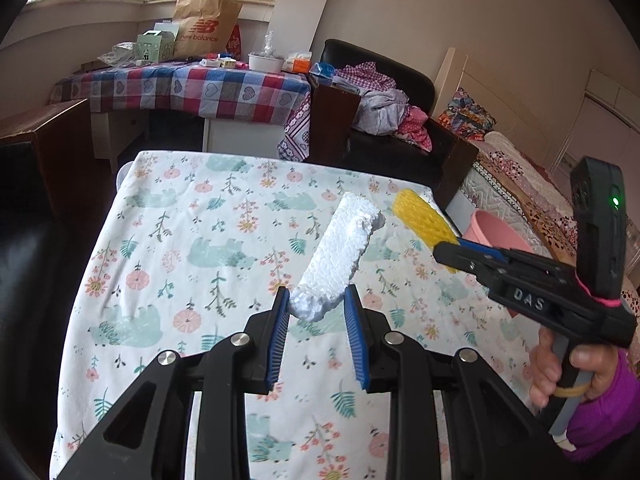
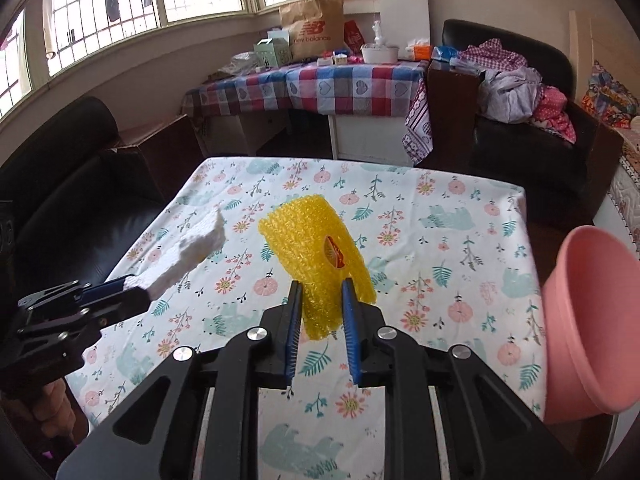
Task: Collect trash
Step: 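Carry the foam strip and yellow mesh sleeve over the pink bucket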
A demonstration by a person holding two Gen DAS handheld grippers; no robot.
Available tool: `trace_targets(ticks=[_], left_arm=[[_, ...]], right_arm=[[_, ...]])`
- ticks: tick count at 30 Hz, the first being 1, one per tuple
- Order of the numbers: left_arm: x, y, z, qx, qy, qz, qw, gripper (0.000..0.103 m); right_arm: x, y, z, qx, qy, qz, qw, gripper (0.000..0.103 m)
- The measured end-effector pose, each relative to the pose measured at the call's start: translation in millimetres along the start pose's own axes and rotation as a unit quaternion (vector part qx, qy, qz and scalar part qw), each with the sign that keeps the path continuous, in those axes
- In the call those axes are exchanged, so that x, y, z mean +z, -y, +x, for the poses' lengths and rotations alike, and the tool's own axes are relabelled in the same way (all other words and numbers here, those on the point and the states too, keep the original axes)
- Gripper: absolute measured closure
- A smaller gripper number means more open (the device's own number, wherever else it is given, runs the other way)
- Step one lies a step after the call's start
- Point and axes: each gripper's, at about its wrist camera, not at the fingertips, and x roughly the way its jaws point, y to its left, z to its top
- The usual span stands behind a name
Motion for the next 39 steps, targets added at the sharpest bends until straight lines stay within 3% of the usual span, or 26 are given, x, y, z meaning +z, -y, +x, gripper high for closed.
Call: trace_targets(ticks=[19,39], left_arm=[[35,108,28,-0.047,0.023,0.073,0.9959,0.076],[40,227,86,-0.1,0.003,0.15,0.9836,0.076]], right_arm=[[-35,73,-75,-0.062,0.058,0.096,0.992,0.083],[-71,187,-124,-0.138,0.104,0.214,0.962,0.083]])
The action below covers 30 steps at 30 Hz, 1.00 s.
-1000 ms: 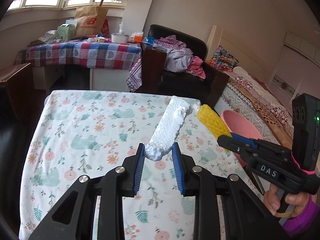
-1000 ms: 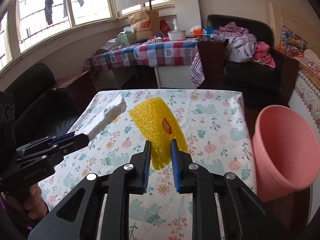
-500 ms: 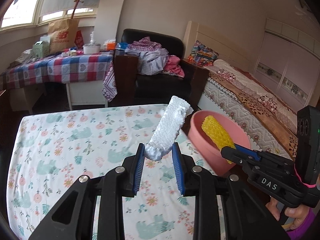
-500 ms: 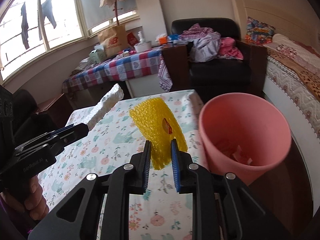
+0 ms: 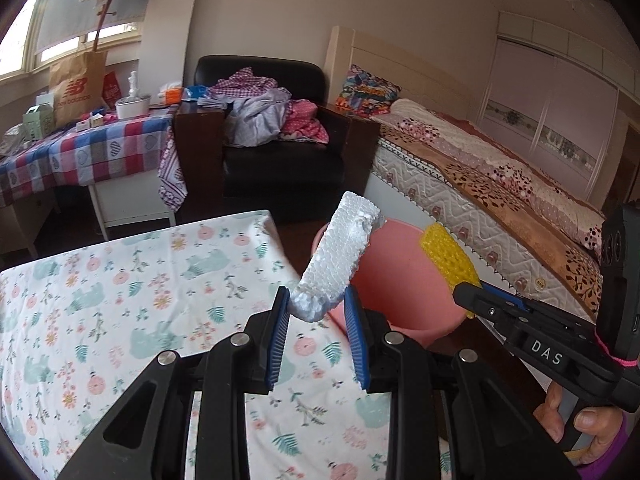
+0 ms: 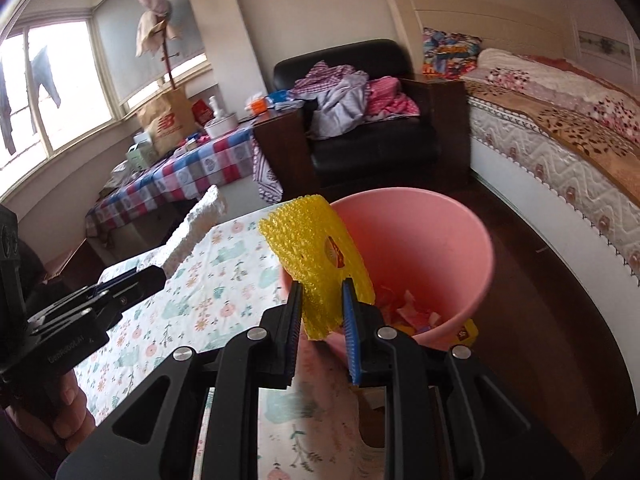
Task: Collect trash
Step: 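Carry the foam strip and yellow mesh sleeve over the pink bucket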
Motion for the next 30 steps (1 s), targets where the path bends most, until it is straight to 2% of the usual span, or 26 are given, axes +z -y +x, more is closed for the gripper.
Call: trace_targets(ticks=[18,30], left_arm=[[8,51,82,-0.012,-0.047,0.03,0.9984,0.076],[3,52,113,-0.007,-0.071,0.032,0.997,0.076]], right_arm=[[0,45,23,-0.028,-0.006,0.039,0.999,0.083],[-1,56,46,-0.033,-0.019,0.052,0.998,0.083]])
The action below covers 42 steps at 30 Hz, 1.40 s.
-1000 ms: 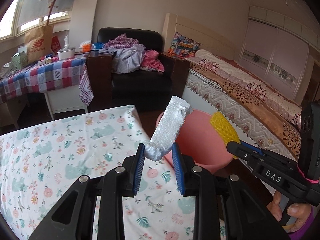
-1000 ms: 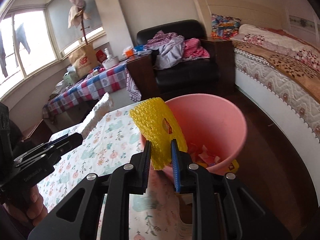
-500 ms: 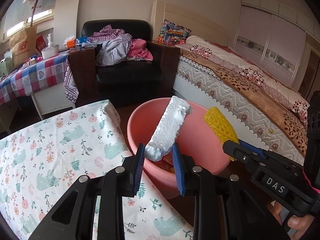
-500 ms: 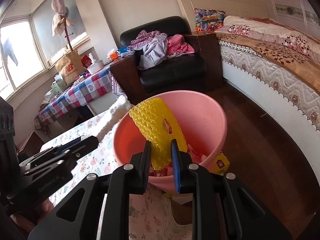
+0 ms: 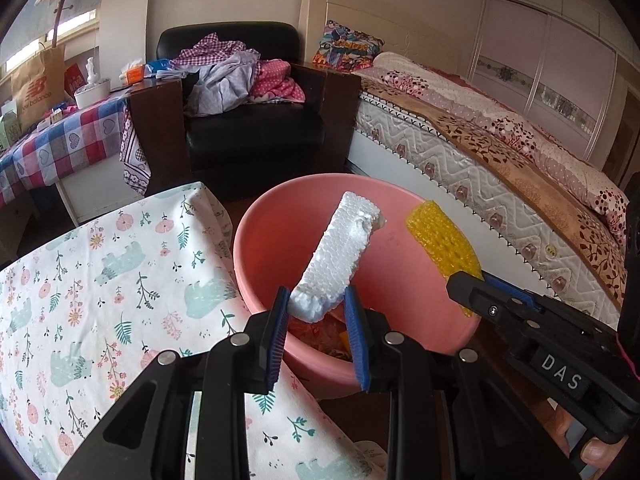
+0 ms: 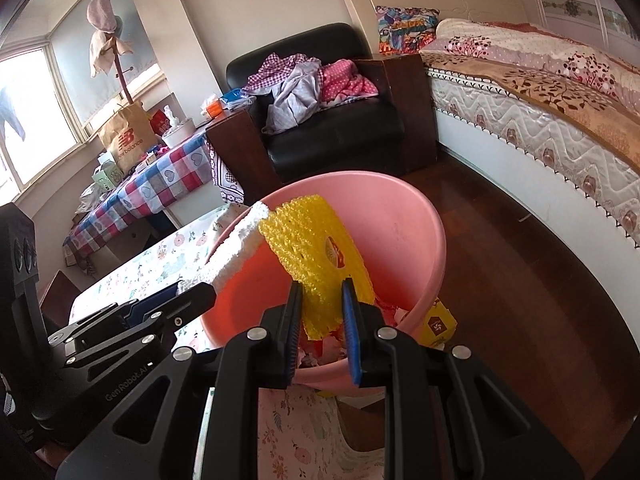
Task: Collect trash
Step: 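Carry the foam strip and yellow mesh sleeve over the pink bucket, then open both tools to drop the foam strip and mesh sleeve into the bucket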
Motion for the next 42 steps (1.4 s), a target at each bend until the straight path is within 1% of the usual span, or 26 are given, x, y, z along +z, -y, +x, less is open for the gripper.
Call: trace_targets(ticks=[16,27,42], left_arm=[[-1,4,19,-0.004,-0.014,0.001,0.9999,0.076],[-2,4,29,-0.007,-0.025,-0.002,0.9997,0.075],[-2,3,33,-0.003,-0.027,-0.003,0.9996,0.074]], right_arm=[[1,0,23,-0.012,-0.018,-0.001,1.0,0.083],[-1,-3,35,-0.023,-0.027,-0.012,0.999,0.083],[-1,-4,40,-0.031,-0.028,-0.023,0.999,0.082]])
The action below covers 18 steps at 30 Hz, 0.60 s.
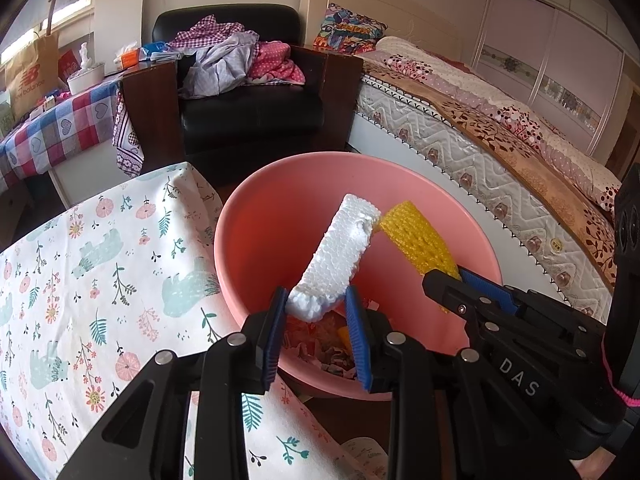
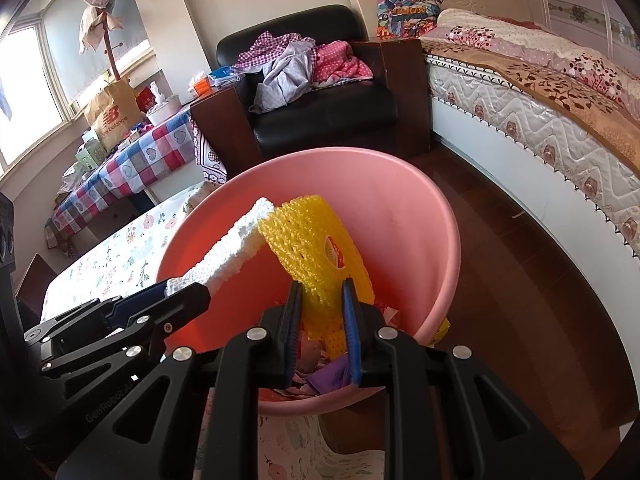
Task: Collect trash
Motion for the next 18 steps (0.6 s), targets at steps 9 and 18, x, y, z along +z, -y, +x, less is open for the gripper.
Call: trace_targets(ticks=[9,18], left_arm=[[0.8,-0.1,-1.2,-0.003,-0.002,0.005,1.0,0.069],[3.1,-5.4,-8.0,-0.018,0.004,-0.011,0.9998,0.056]], right_arm=[[-0.2,-2.3,2.1,0.004,-0.002,-0.005,1.0,0.074],[0.0,-2.5,0.9,0.007,-0.007,-0.007,1.0,0.074]])
